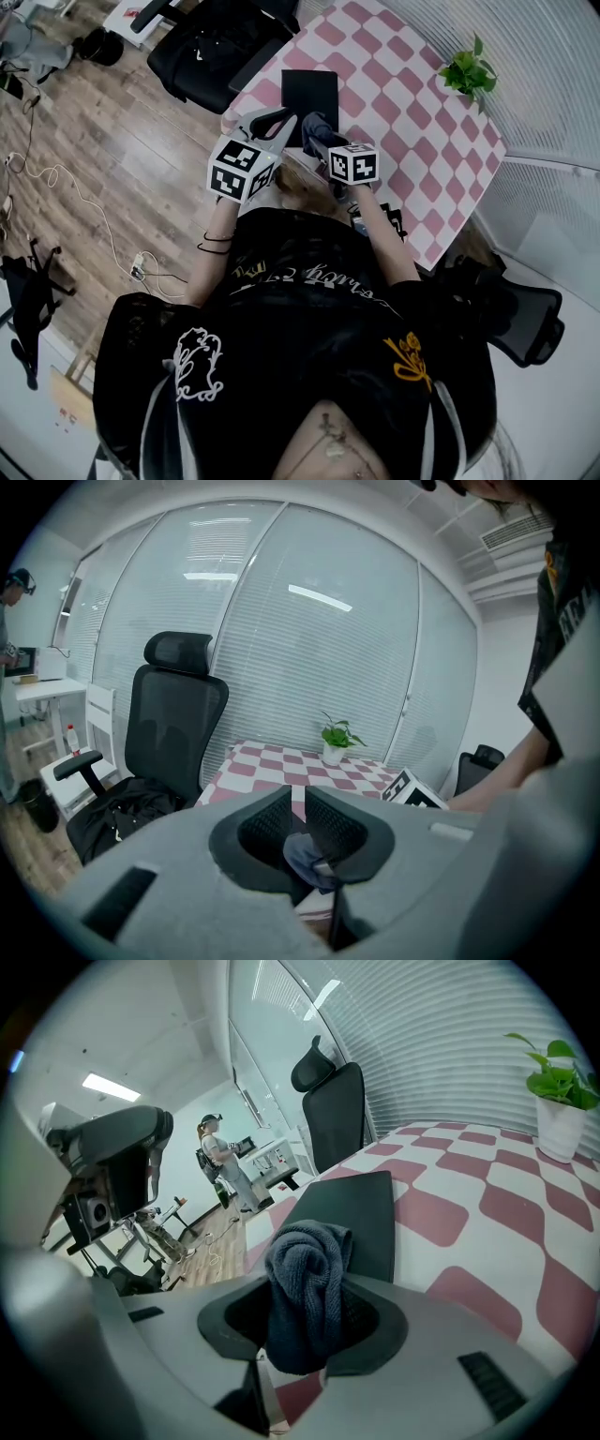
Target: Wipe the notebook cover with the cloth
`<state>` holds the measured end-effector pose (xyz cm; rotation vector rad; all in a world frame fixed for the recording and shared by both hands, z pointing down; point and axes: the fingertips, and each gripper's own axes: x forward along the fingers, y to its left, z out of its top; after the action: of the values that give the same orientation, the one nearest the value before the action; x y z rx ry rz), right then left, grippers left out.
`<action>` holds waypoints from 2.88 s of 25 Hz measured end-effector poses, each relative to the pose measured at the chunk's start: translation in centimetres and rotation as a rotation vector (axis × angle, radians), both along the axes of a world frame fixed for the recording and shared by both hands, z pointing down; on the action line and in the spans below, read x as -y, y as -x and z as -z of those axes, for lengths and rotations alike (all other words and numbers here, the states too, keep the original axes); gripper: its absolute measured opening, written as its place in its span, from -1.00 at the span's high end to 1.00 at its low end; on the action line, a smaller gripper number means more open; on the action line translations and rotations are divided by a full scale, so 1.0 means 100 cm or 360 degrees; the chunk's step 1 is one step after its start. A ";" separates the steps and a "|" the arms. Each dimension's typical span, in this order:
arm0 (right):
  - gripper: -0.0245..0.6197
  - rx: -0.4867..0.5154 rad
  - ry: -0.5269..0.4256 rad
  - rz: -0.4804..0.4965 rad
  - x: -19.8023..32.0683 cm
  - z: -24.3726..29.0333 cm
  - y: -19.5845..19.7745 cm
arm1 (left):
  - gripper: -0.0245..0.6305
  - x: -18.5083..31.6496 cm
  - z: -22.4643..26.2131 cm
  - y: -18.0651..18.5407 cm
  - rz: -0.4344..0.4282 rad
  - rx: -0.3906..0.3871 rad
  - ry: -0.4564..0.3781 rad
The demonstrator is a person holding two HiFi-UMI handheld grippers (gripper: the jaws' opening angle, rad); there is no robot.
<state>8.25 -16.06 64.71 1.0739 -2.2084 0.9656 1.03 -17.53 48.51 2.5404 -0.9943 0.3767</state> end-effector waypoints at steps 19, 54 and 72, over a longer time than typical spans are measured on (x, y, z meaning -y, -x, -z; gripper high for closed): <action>0.51 0.0120 -0.0039 -0.0155 0.051 0.034 -0.023 | 0.81 -0.001 0.000 -0.005 -0.0062 -0.0010 -0.0004; 0.51 0.0176 0.0146 -0.0595 0.090 -0.009 -0.058 | 0.81 0.028 -0.013 0.018 -0.0143 -0.0024 0.0055; 0.51 0.0231 0.0132 -0.0533 -0.005 -0.011 -0.064 | 0.81 -0.011 -0.004 -0.019 -0.0171 0.0036 0.0009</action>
<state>14.67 -15.59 65.84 1.4028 -2.1169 1.3023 2.95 -16.44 48.90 2.5970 -0.8656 0.4389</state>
